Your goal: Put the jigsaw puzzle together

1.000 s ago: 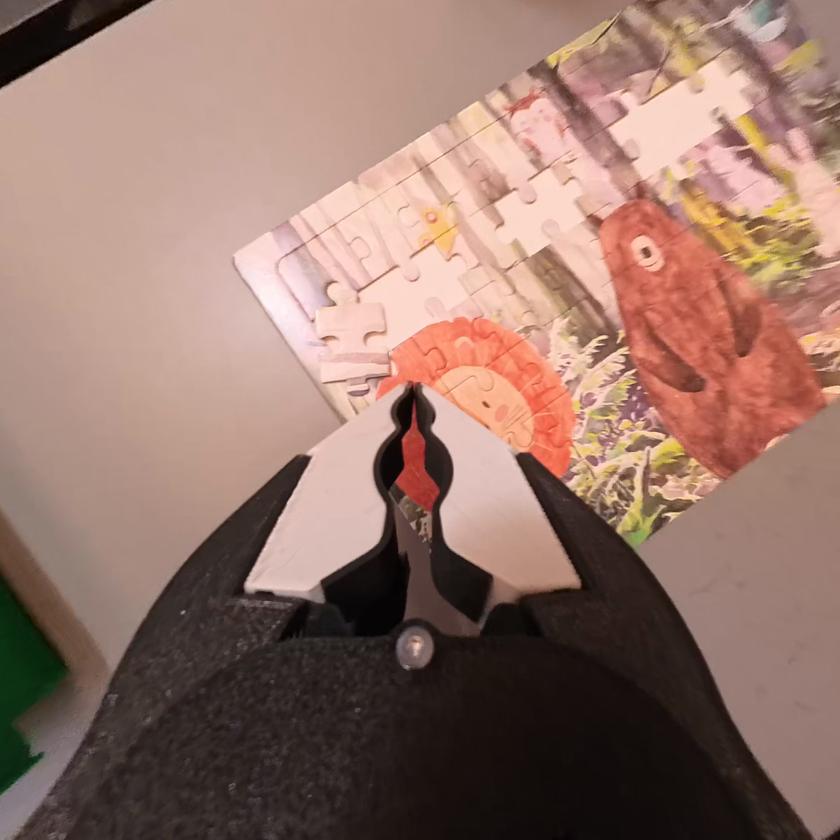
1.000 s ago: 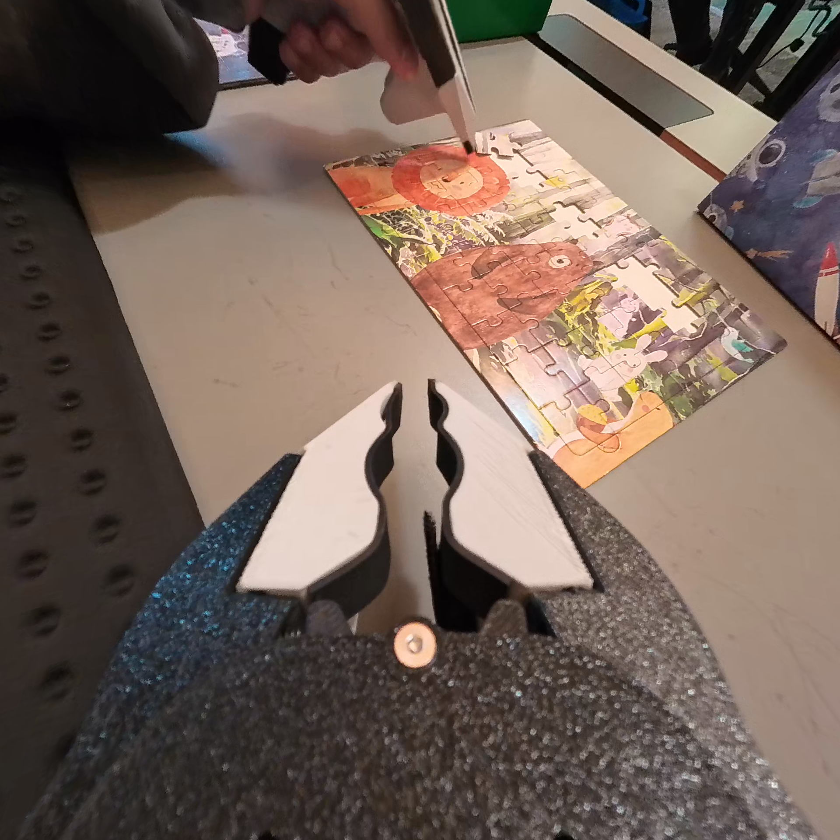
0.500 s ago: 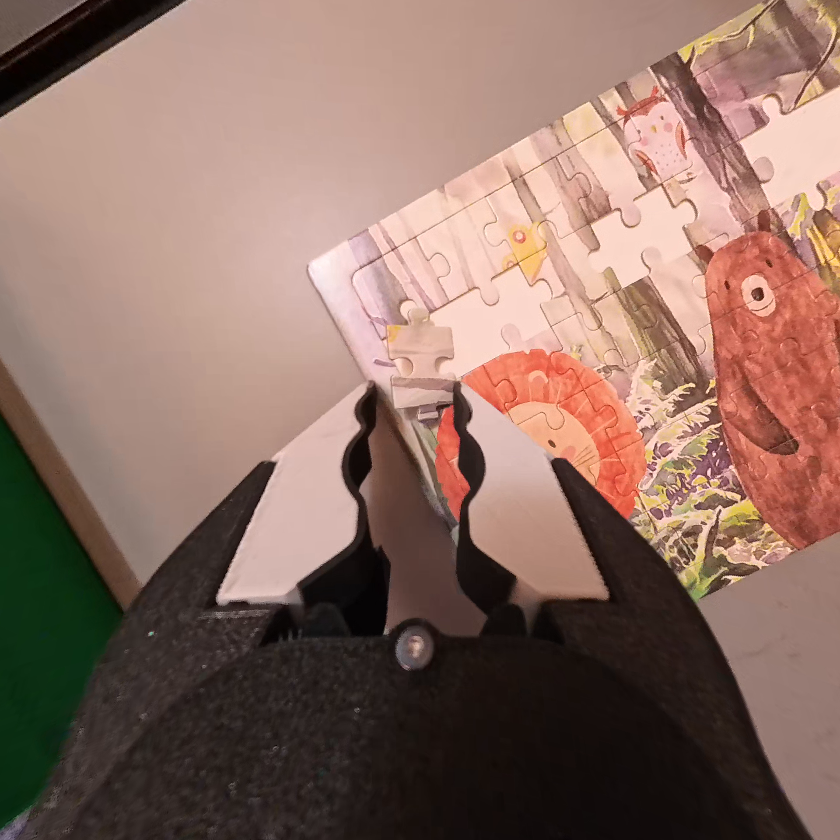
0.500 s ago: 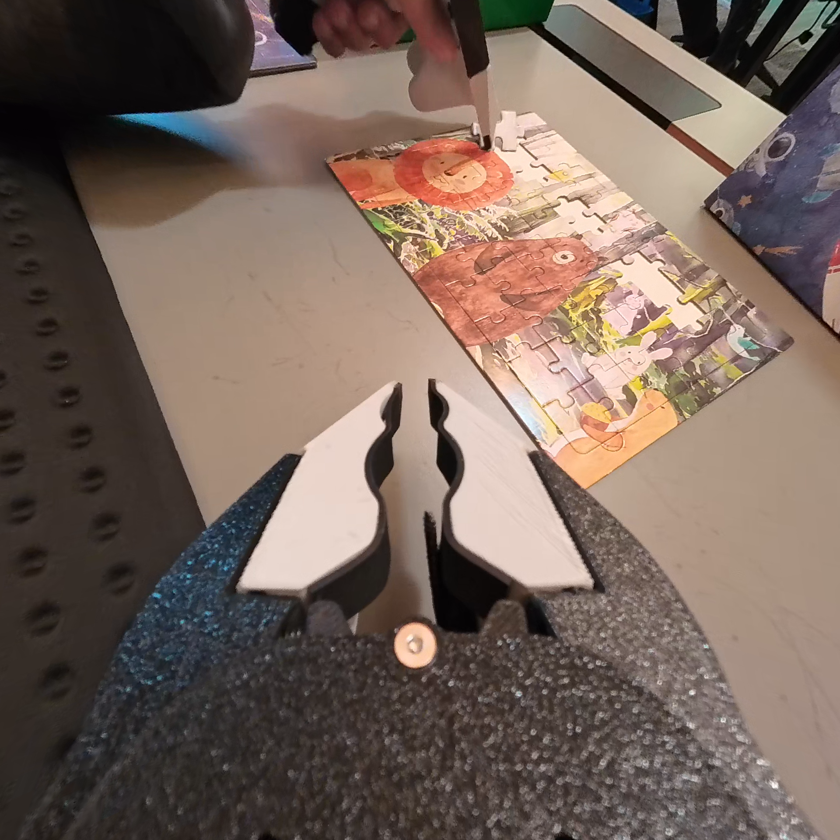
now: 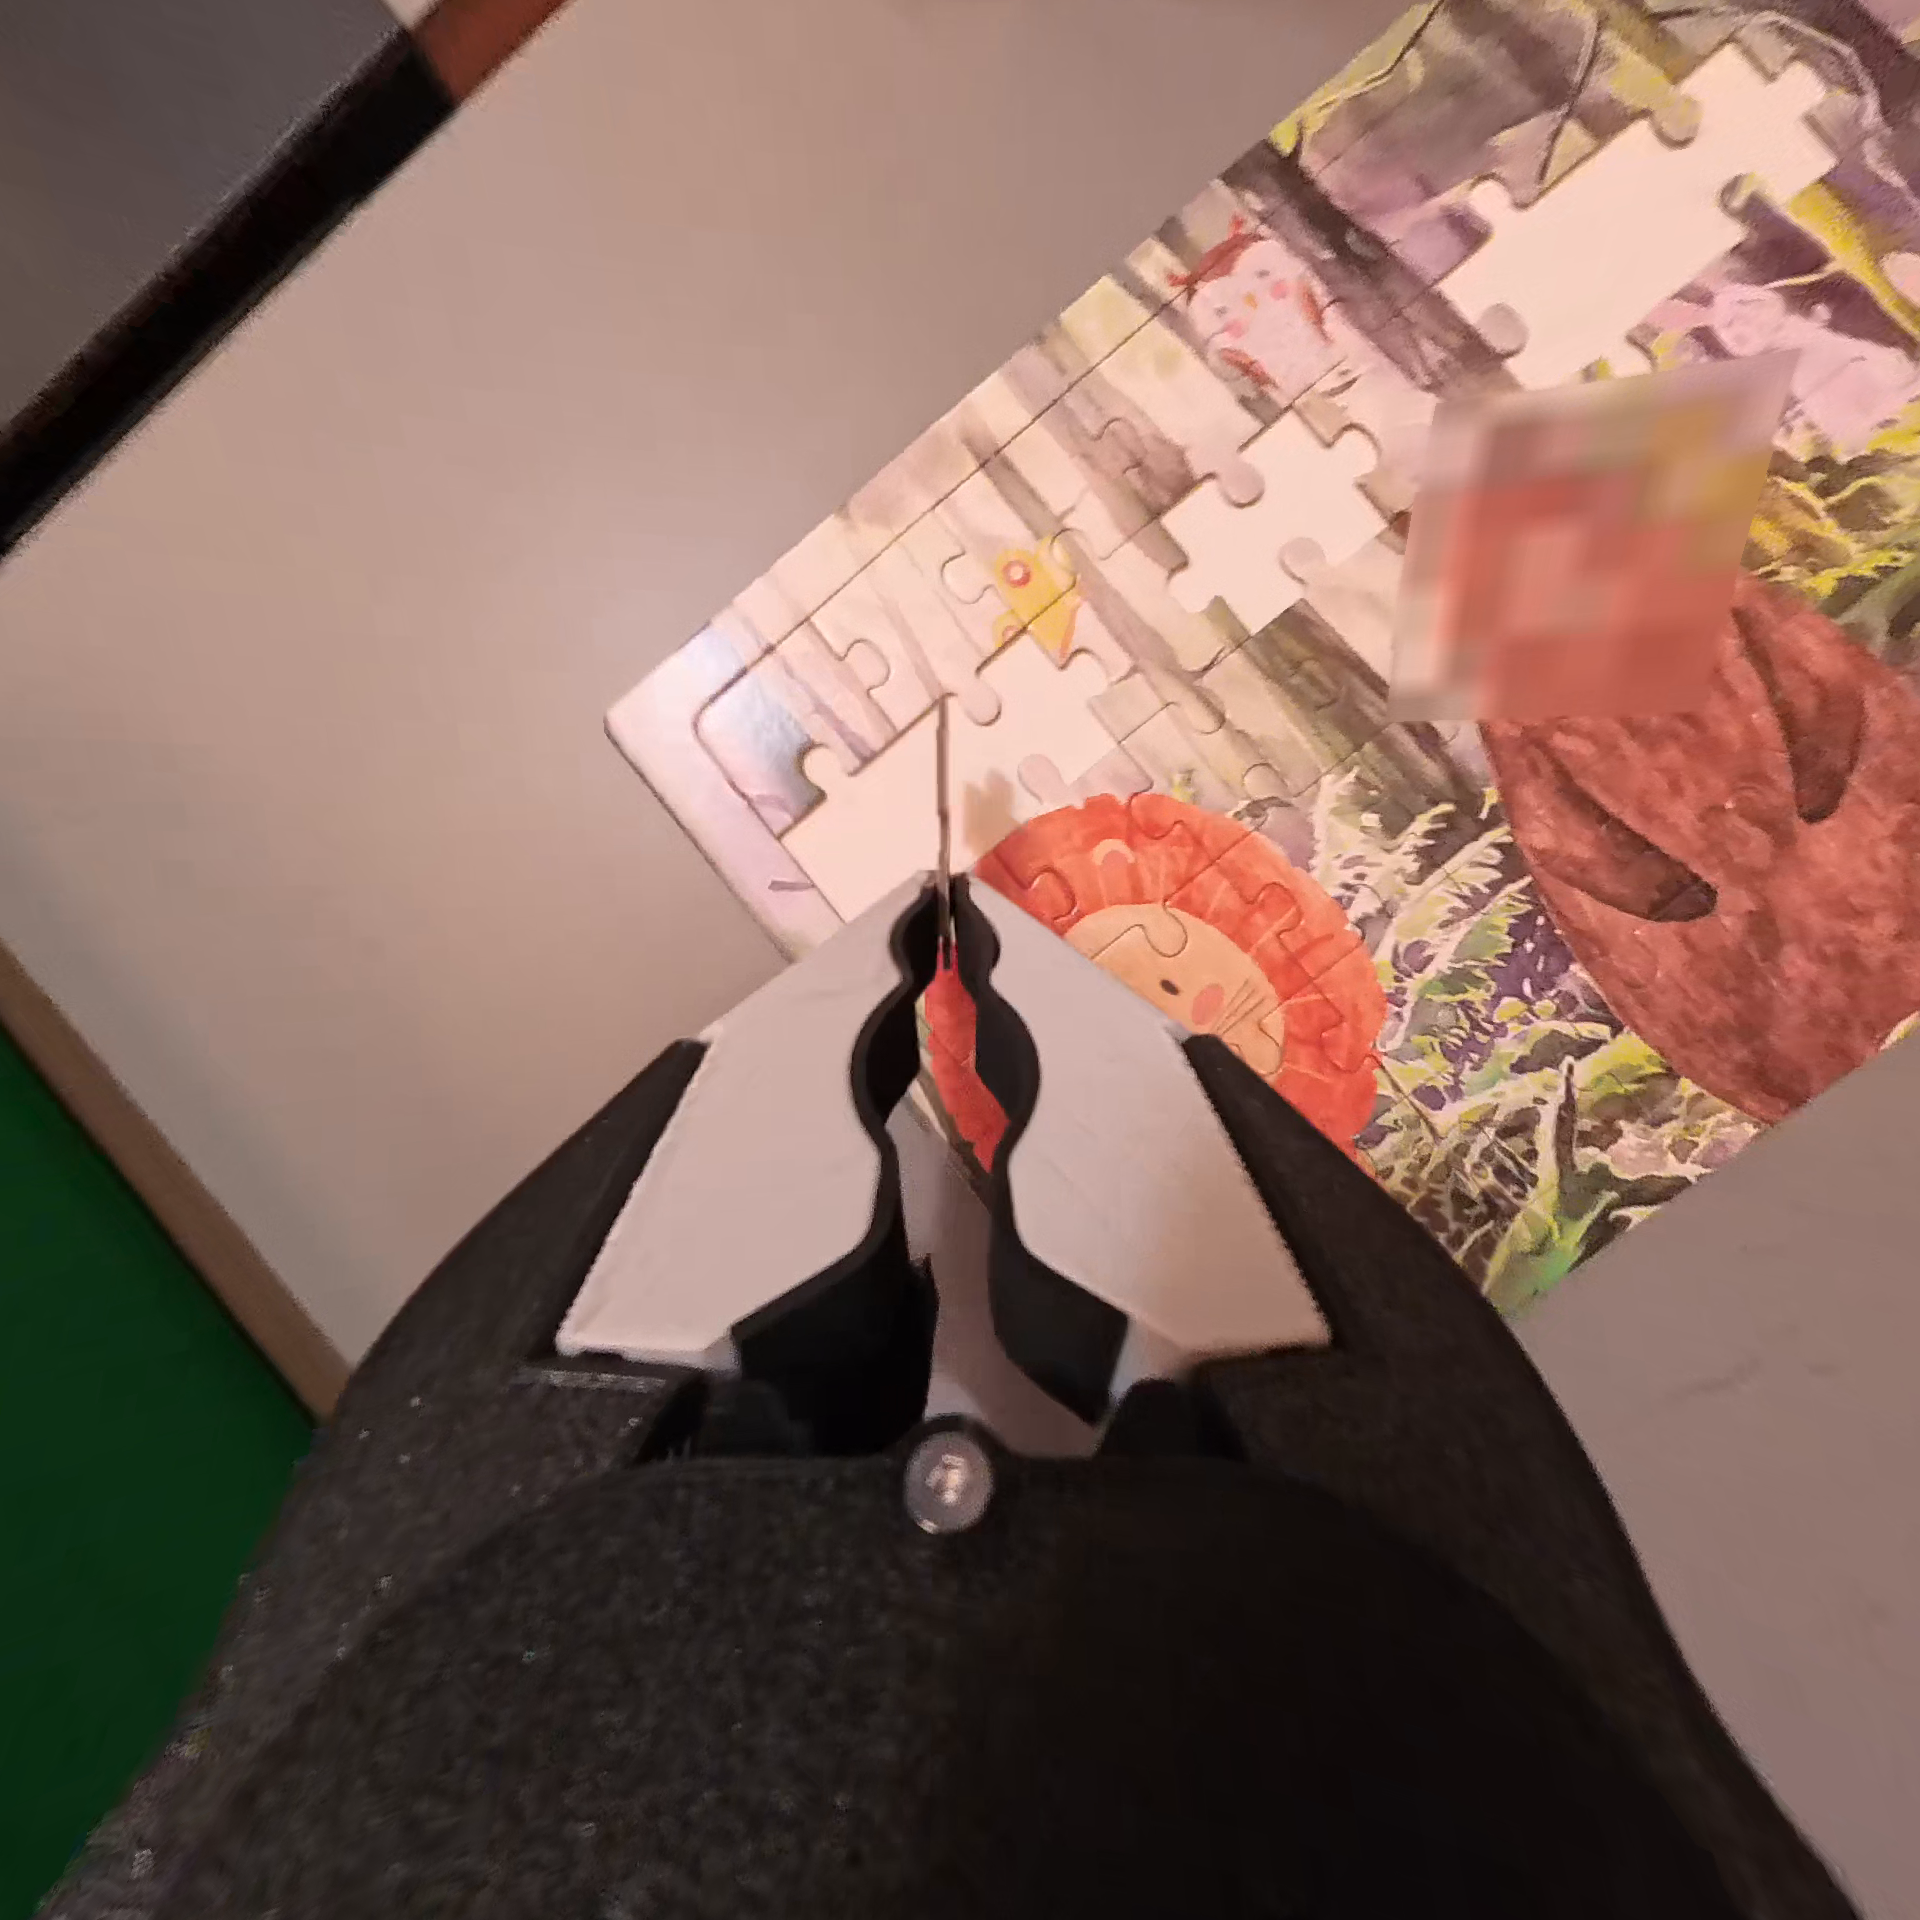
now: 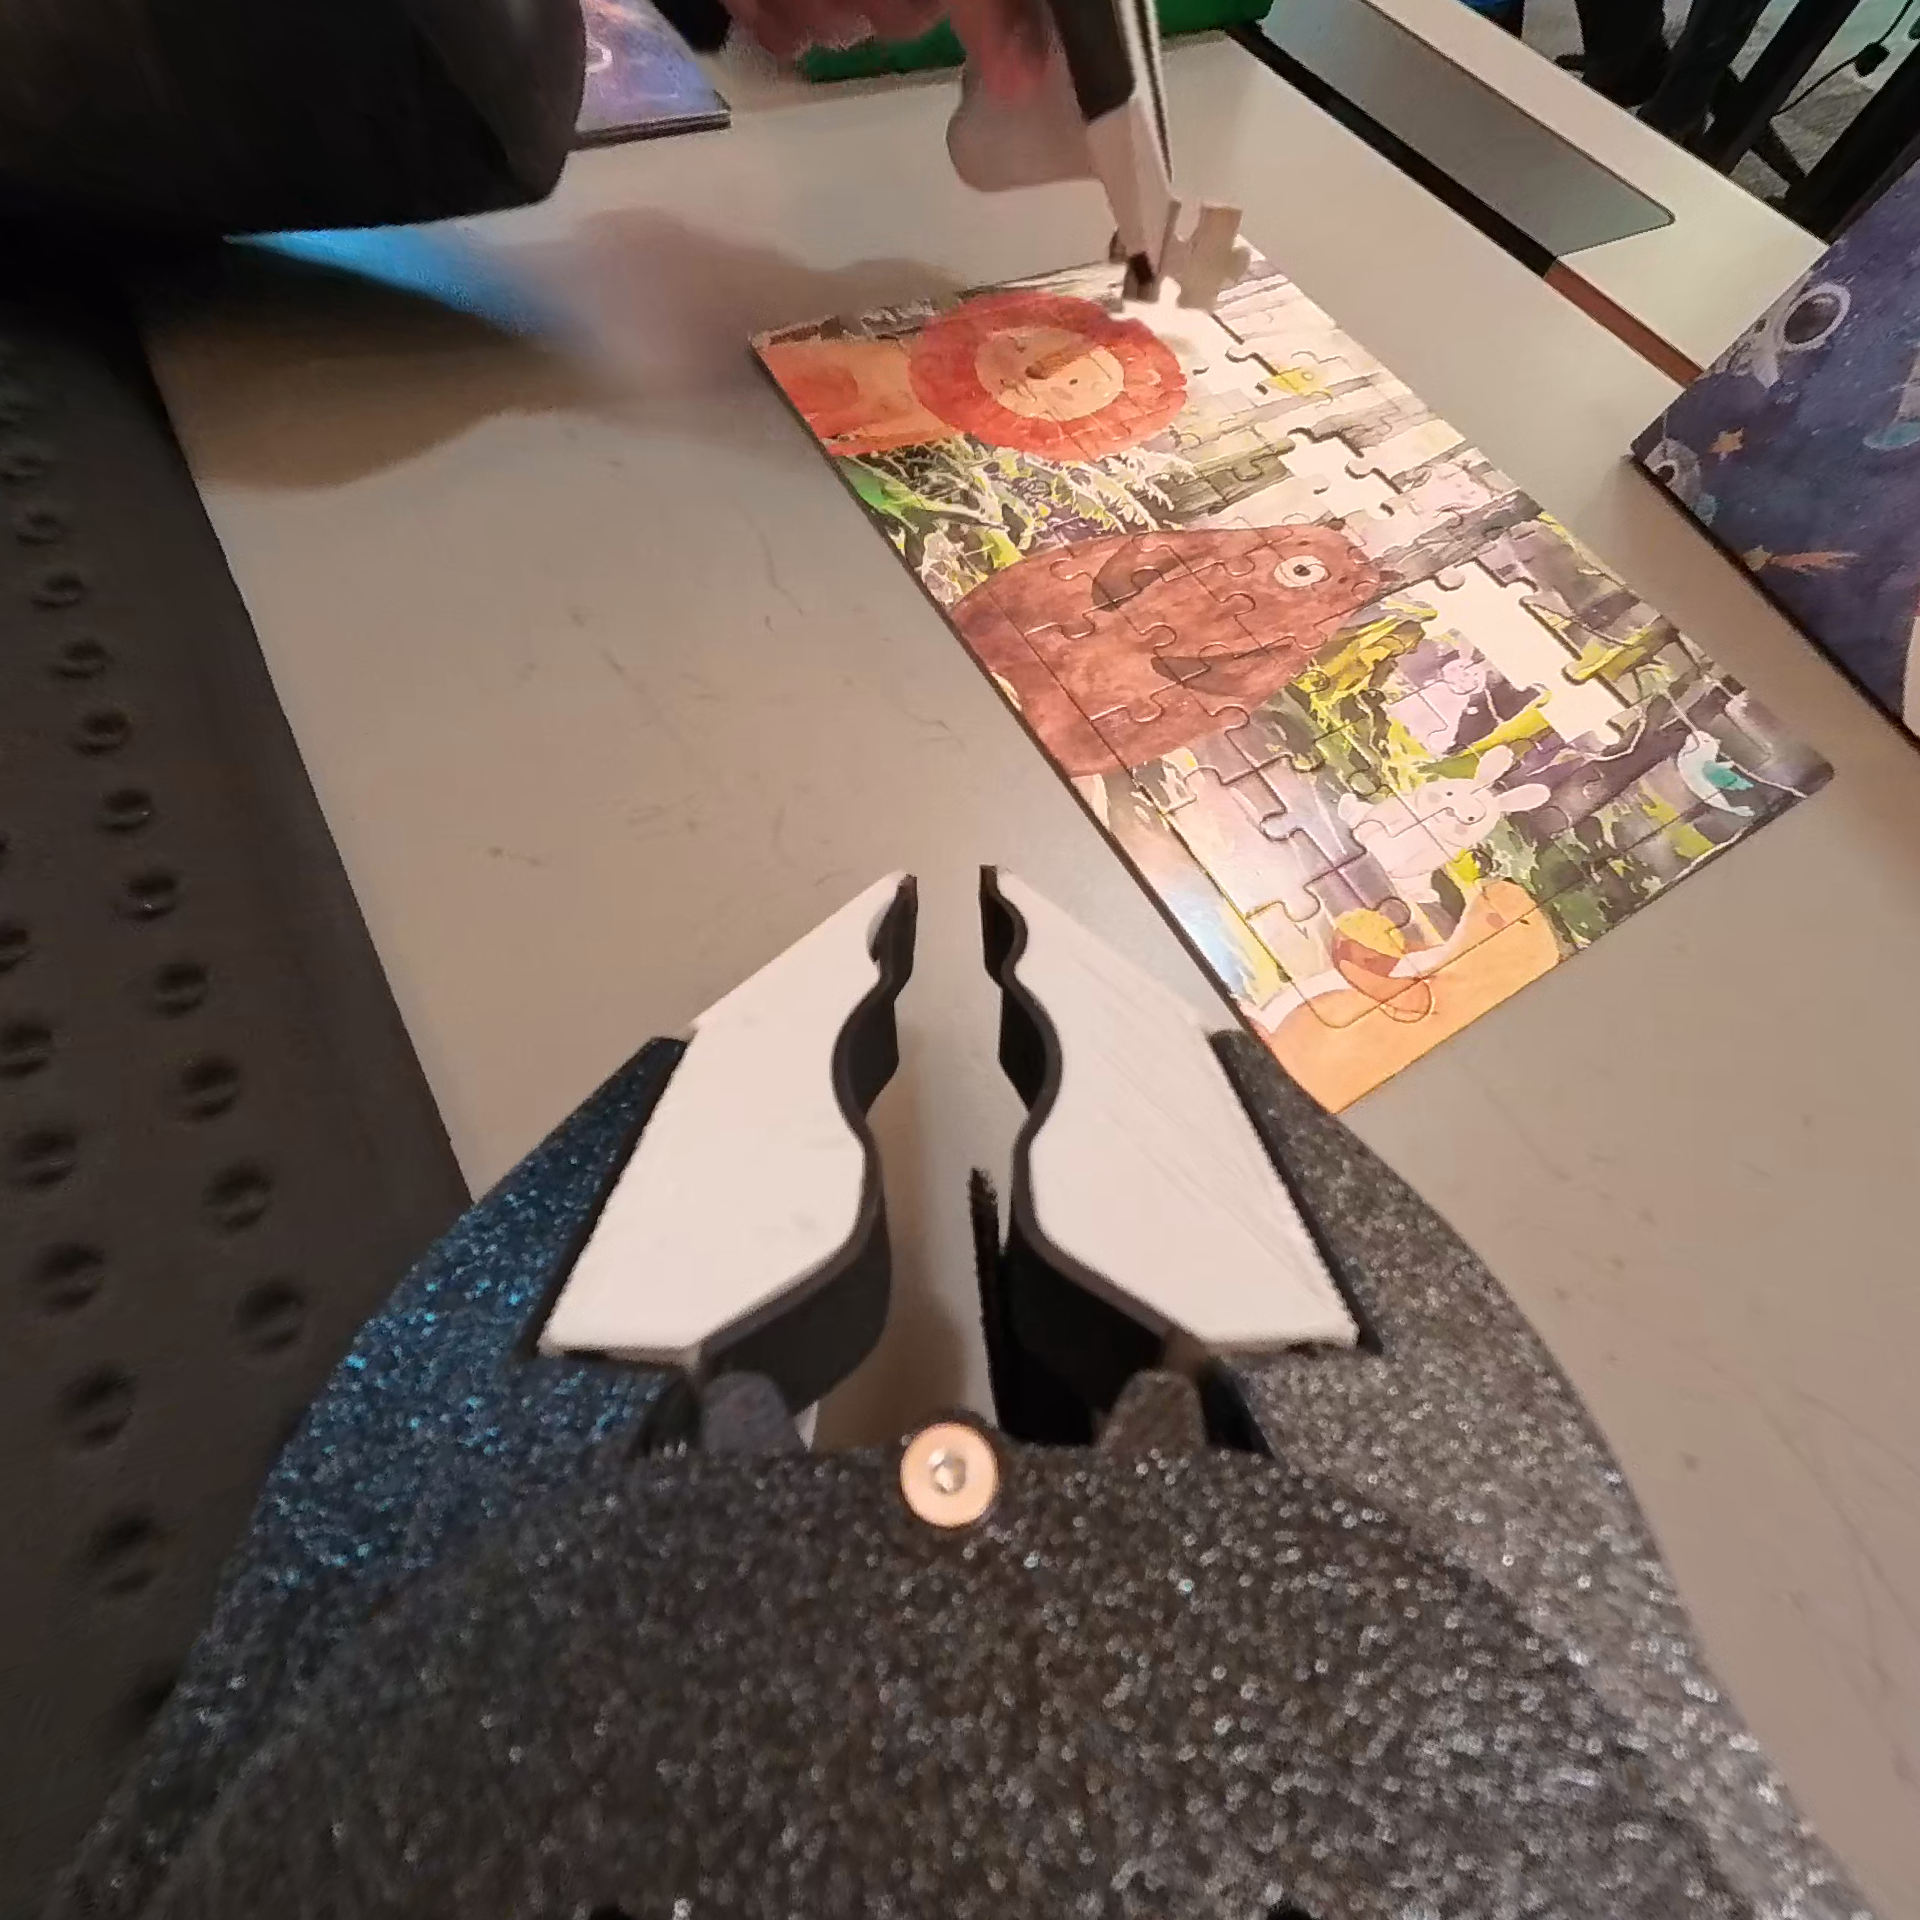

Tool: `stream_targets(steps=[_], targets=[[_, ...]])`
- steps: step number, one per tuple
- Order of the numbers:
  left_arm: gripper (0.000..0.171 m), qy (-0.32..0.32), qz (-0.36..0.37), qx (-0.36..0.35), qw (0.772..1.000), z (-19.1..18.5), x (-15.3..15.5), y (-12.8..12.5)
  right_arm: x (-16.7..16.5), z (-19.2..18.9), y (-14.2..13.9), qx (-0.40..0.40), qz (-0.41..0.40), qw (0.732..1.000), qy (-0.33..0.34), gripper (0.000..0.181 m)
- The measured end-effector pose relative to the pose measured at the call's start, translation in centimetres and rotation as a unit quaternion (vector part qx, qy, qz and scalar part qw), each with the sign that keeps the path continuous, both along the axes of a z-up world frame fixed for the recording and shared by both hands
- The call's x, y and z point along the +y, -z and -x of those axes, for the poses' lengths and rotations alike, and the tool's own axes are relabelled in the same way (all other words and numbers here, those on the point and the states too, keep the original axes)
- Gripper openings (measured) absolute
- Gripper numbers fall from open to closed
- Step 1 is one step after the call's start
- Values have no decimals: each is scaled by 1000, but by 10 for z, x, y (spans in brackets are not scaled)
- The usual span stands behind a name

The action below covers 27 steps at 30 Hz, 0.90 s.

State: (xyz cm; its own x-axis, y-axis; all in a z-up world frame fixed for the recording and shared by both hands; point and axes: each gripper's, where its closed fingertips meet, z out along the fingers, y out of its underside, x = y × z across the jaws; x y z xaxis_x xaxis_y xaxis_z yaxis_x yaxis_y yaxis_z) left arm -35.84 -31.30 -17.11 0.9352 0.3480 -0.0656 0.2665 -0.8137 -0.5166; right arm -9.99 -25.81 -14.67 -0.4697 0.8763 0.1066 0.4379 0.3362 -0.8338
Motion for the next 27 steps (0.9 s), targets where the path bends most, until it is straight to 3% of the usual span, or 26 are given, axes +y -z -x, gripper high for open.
stream_targets(steps=[3, 8, 12, 14, 22, 27], targets=[[1, 57, -8, 2, 998, -10, 9, -15, 0, 0, 0, 0, 0, 1000, 0, 12], [1, 145, 38, -74, 986, -23, 21, -19, -1, 0, 1, -2, -2, 1000, -2, 12], [1, 225, 95, -189, 951, -31, 21, -14, -1, -1, 2, -2, -4, 1000, -3, 12], [1, 260, 139, -182, 938, -19, 17, -7, -1, -1, 2, -2, -5, 1000, -2, 12], [1, 289, 187, -257, 903, -8, 21, -4, 0, 0, 3, -6, -6, 1000, -2, 12], [1, 277, 166, -290, 901, -10, 26, -2, -1, 0, 4, -8, -5, 1000, -4, 12]])
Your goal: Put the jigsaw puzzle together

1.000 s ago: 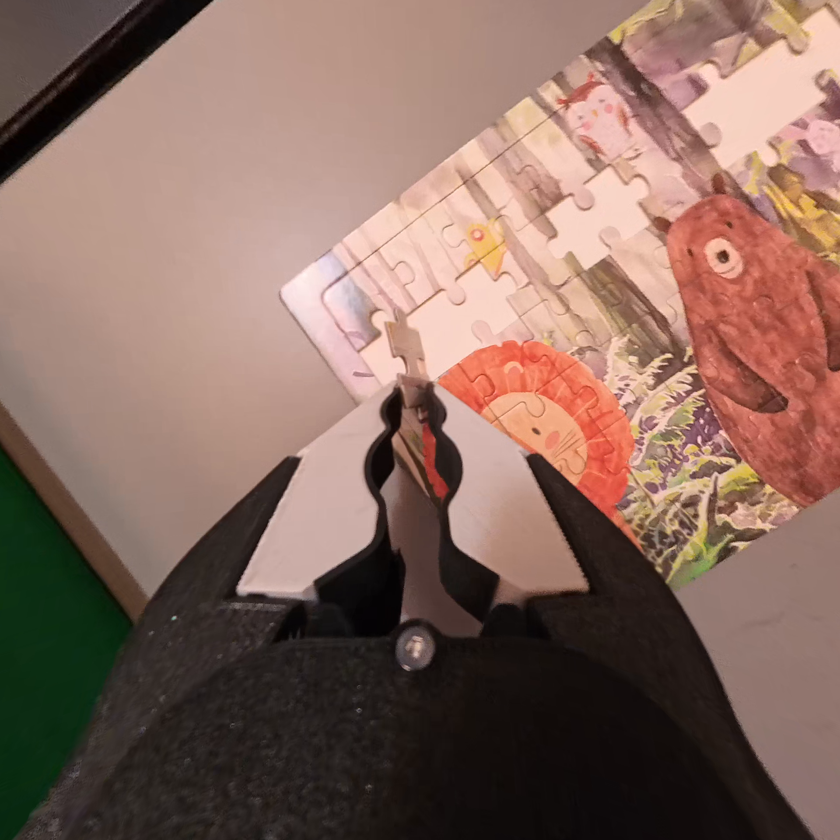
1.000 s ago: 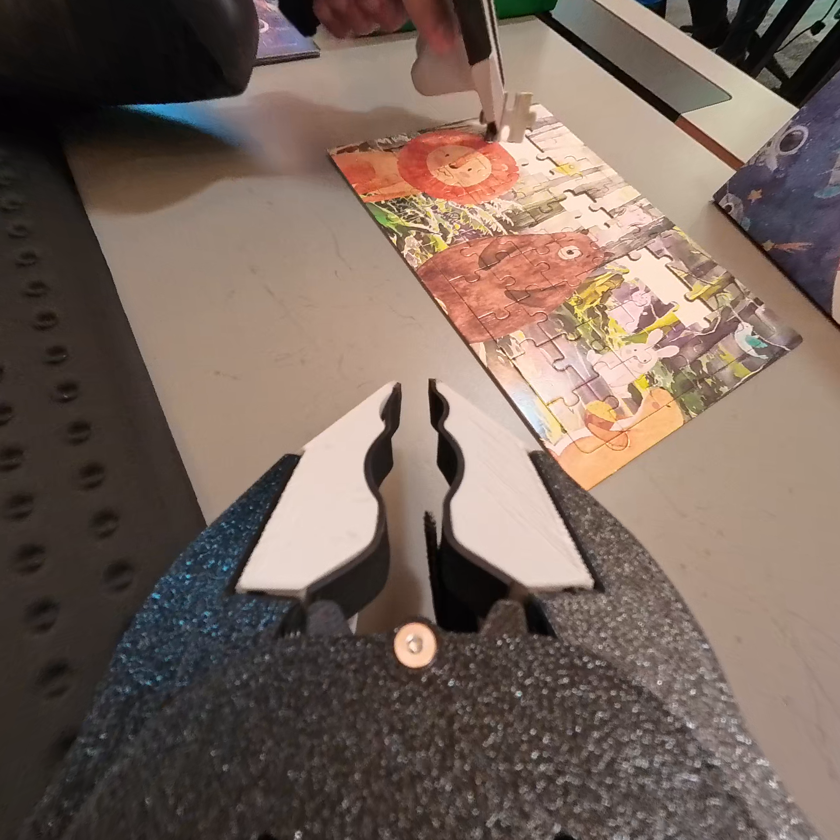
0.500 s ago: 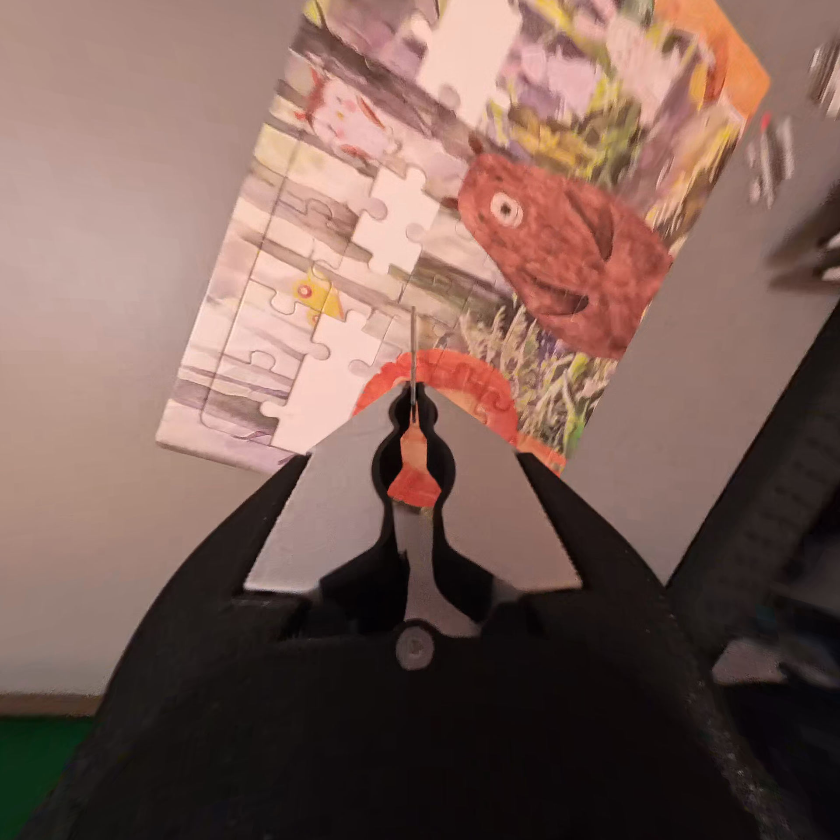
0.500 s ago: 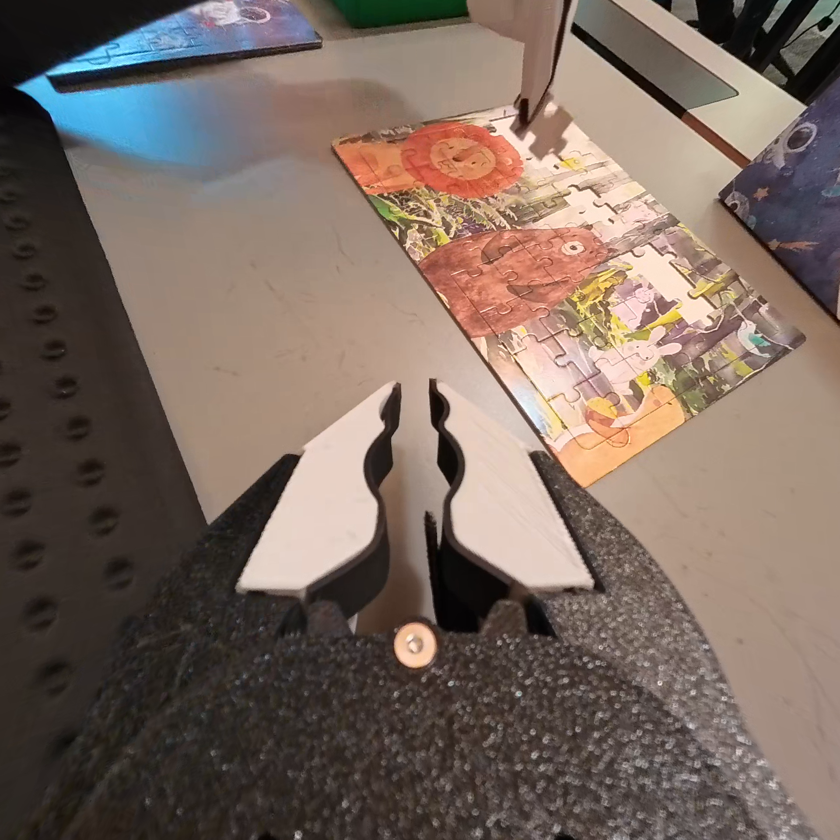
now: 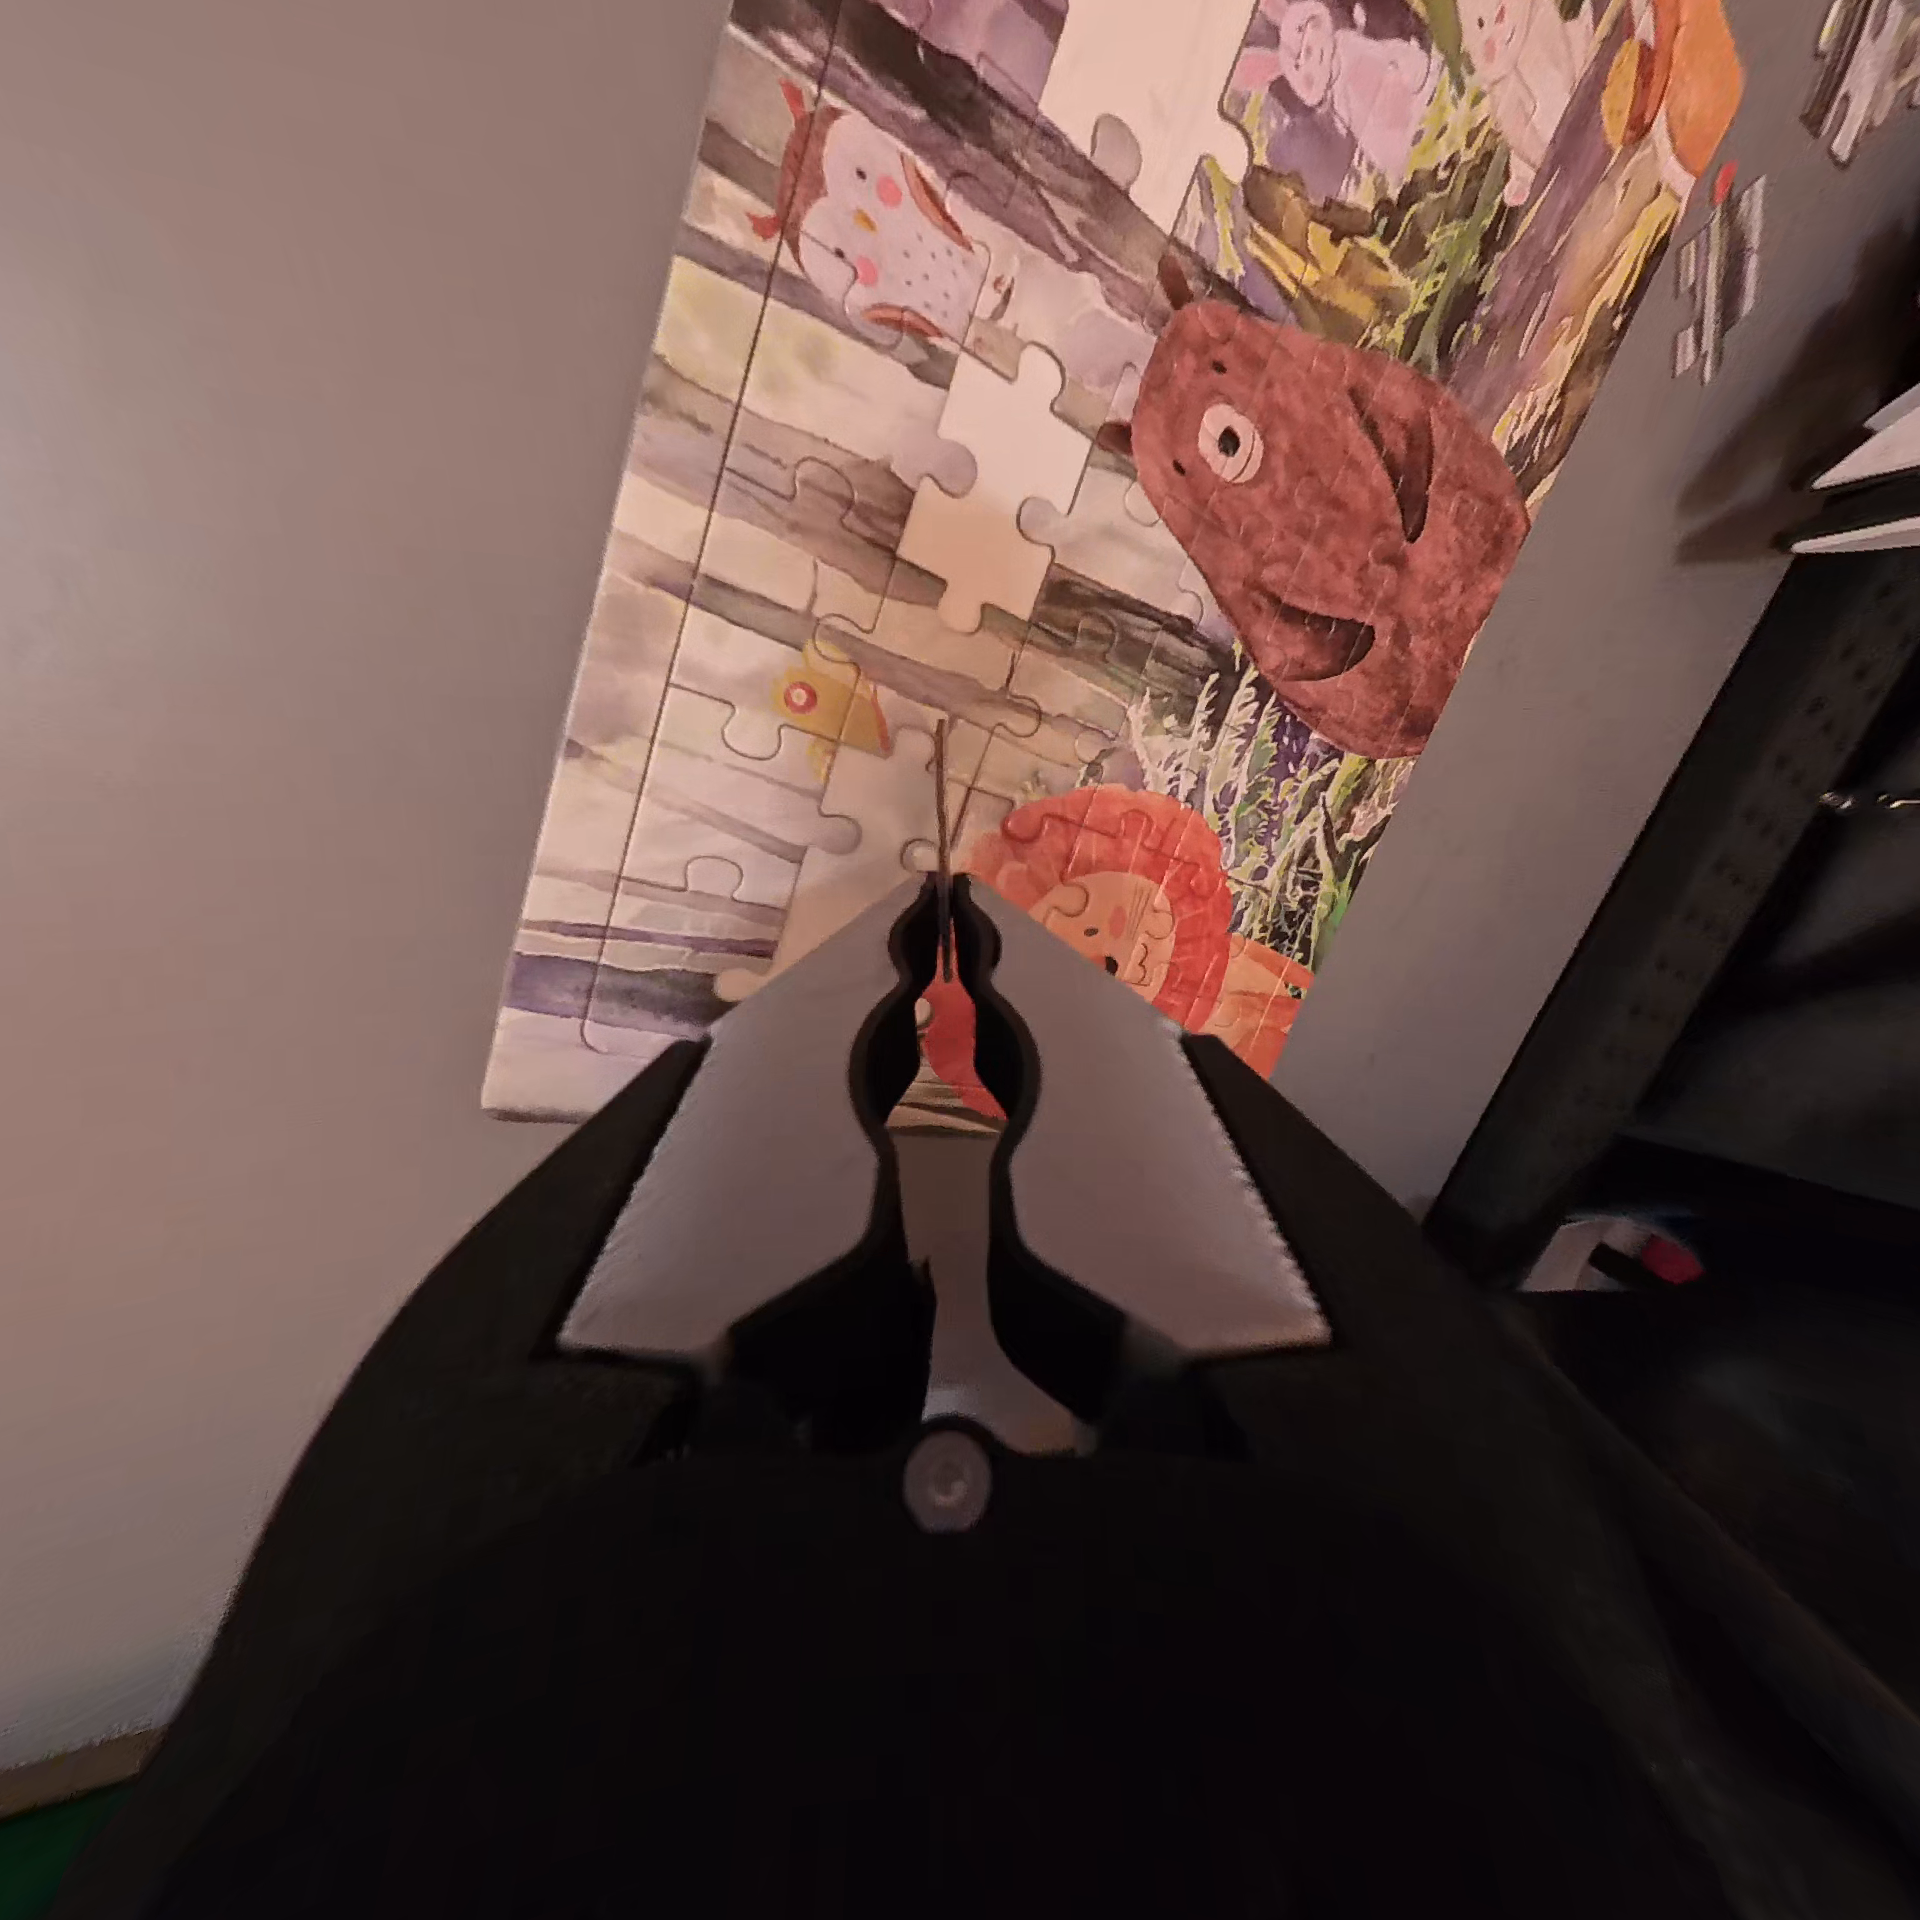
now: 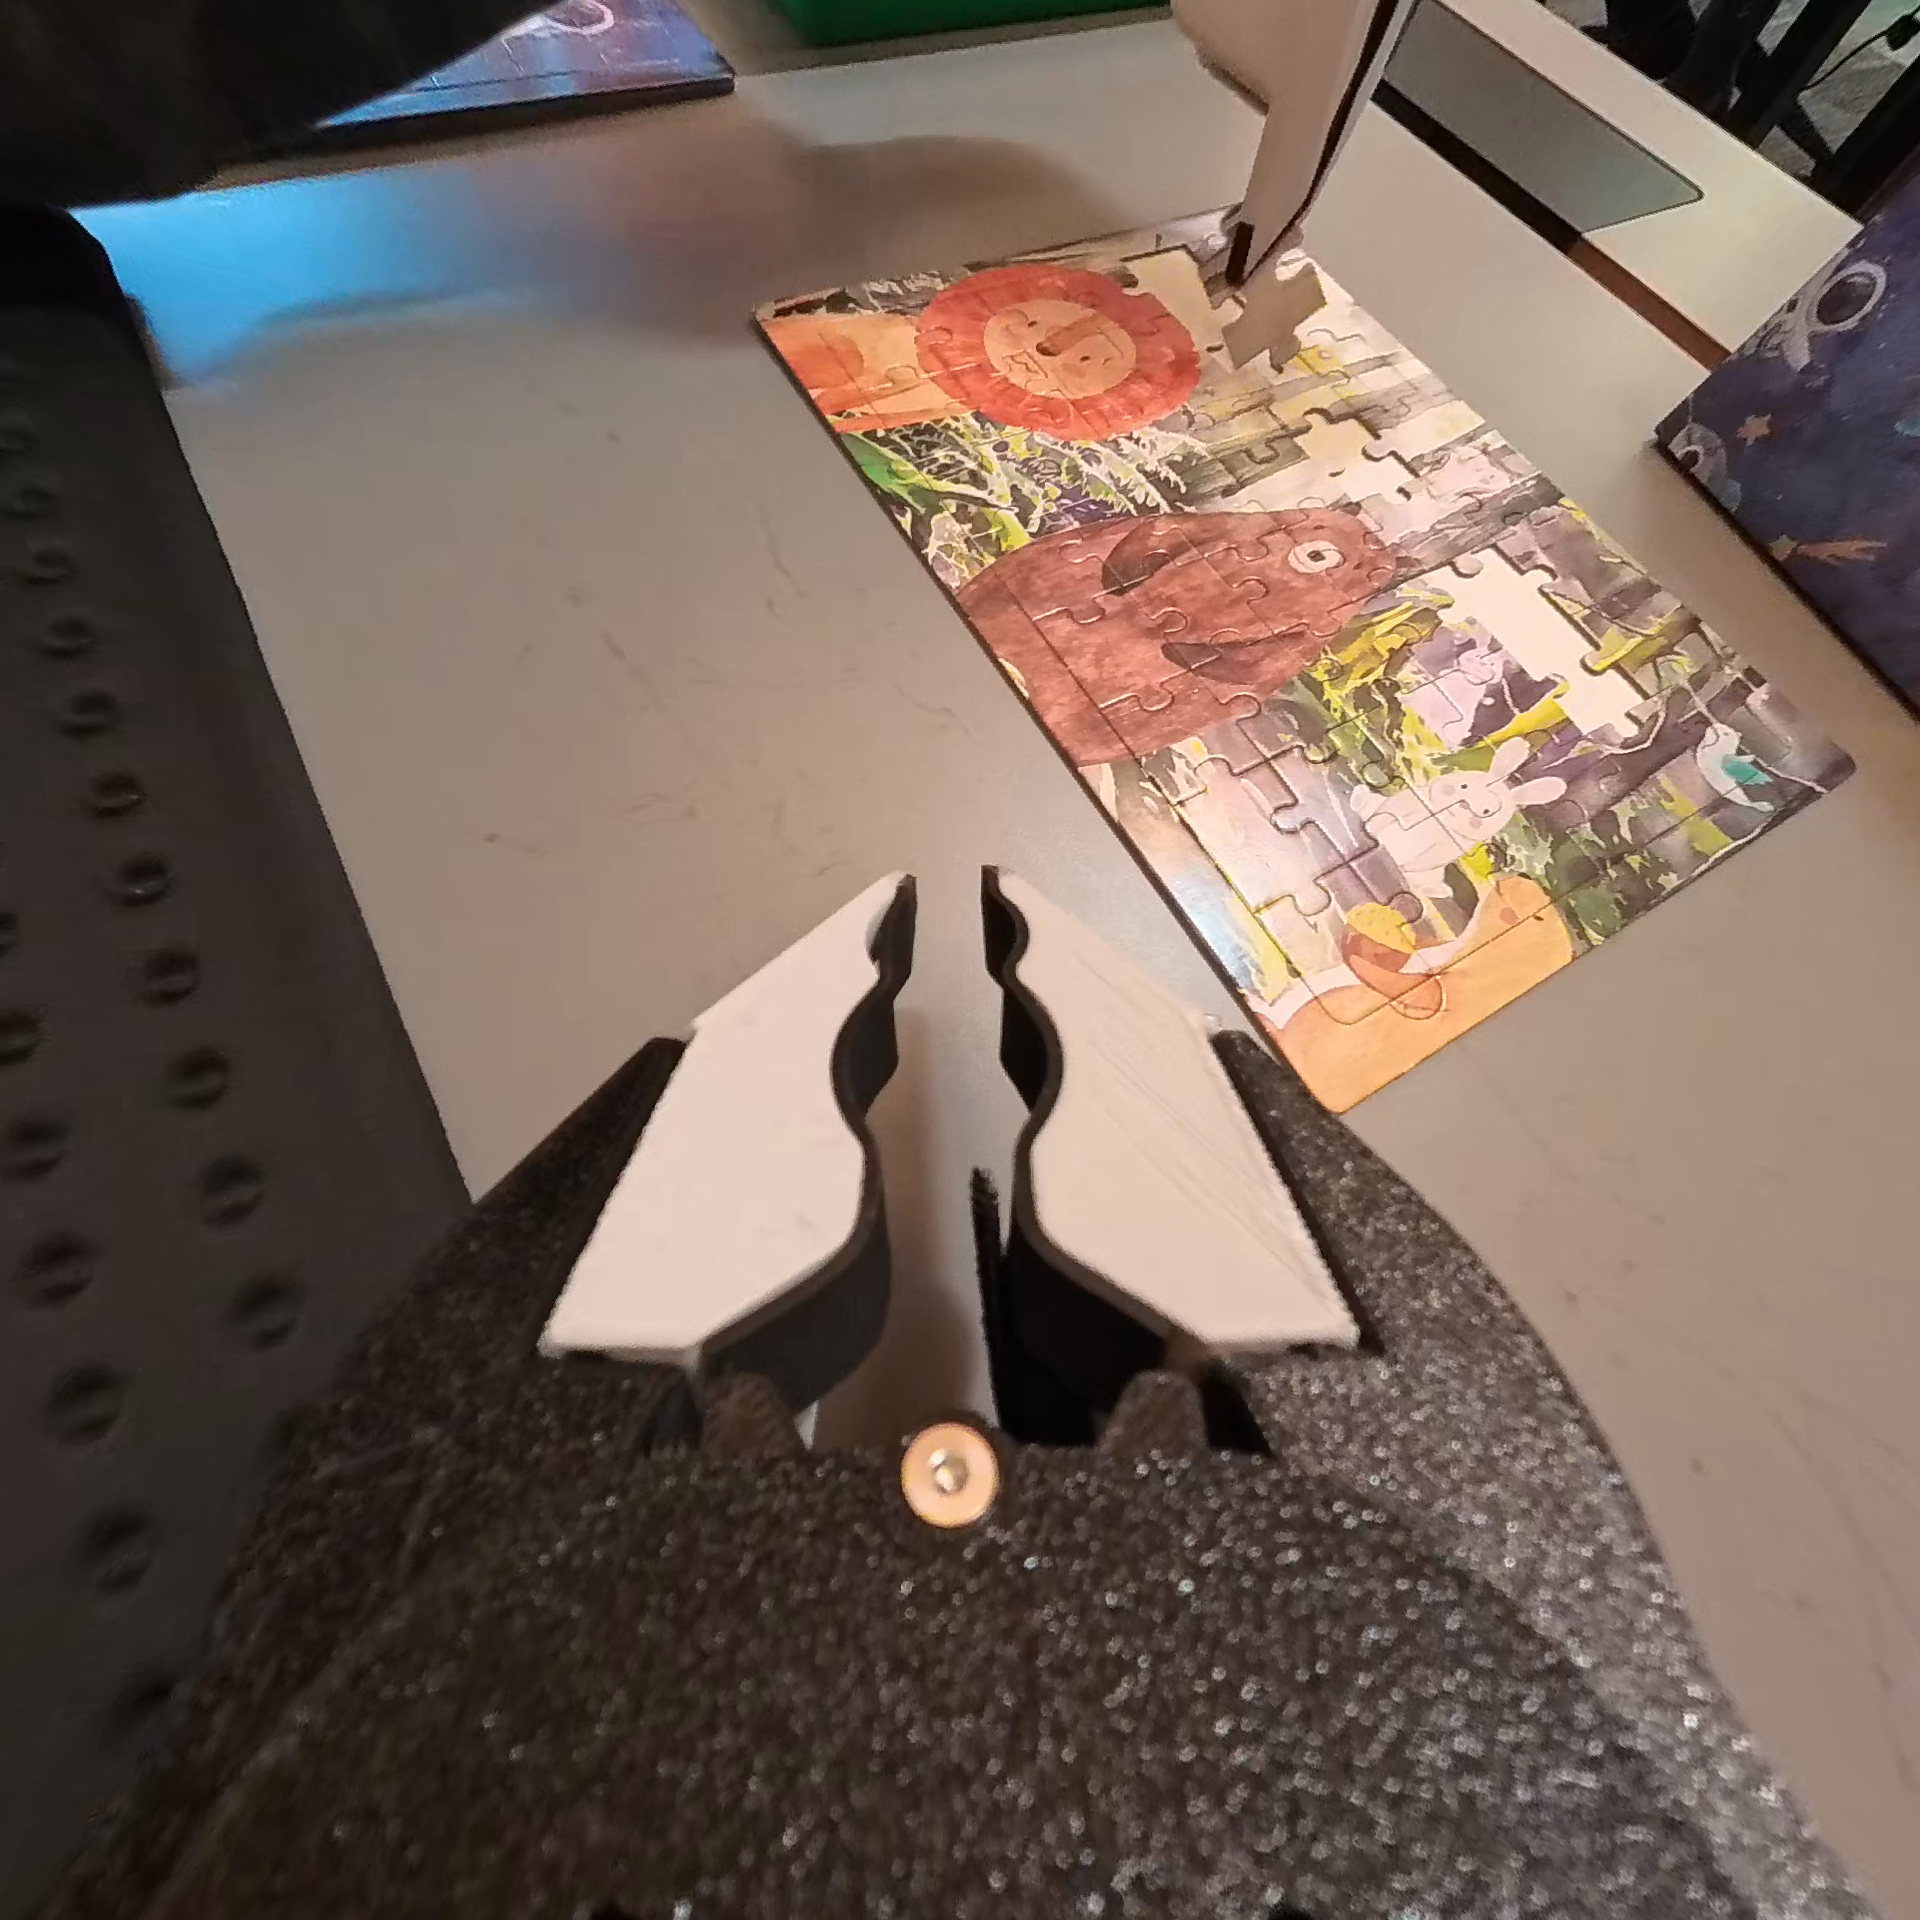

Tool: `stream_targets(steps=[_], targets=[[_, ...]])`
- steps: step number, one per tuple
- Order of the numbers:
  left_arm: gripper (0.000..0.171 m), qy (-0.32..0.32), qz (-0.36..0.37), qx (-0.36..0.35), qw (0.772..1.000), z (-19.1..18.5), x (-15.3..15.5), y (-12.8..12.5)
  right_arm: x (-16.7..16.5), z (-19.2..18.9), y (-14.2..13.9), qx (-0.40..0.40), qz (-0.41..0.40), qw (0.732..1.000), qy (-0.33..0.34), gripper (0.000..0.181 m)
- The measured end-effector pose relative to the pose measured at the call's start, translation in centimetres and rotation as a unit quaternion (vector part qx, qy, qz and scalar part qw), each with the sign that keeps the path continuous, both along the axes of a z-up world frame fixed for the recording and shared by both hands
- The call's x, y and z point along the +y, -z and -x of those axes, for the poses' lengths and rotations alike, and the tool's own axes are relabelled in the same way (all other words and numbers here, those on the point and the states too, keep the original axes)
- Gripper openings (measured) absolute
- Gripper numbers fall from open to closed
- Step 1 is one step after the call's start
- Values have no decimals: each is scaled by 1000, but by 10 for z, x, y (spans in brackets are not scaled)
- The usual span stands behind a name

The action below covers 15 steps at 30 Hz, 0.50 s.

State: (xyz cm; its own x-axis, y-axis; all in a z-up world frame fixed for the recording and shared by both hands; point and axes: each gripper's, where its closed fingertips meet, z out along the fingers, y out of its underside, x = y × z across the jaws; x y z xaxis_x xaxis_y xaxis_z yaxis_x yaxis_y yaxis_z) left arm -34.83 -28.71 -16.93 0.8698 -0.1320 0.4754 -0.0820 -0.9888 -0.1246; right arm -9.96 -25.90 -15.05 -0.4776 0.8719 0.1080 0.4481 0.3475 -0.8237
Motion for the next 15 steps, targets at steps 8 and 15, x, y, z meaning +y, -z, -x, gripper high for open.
stream_targets(steps=[8, 15], targets=[[25, -9, -5, 59, 998, 12, -1, 9, -1, 0, 0, -2, 0, 1000, -2, 12], [23, 5, -39, 119, 992, 15, 5, 0, 0, 0, 1, -2, -2, 1000, -1, 12]])
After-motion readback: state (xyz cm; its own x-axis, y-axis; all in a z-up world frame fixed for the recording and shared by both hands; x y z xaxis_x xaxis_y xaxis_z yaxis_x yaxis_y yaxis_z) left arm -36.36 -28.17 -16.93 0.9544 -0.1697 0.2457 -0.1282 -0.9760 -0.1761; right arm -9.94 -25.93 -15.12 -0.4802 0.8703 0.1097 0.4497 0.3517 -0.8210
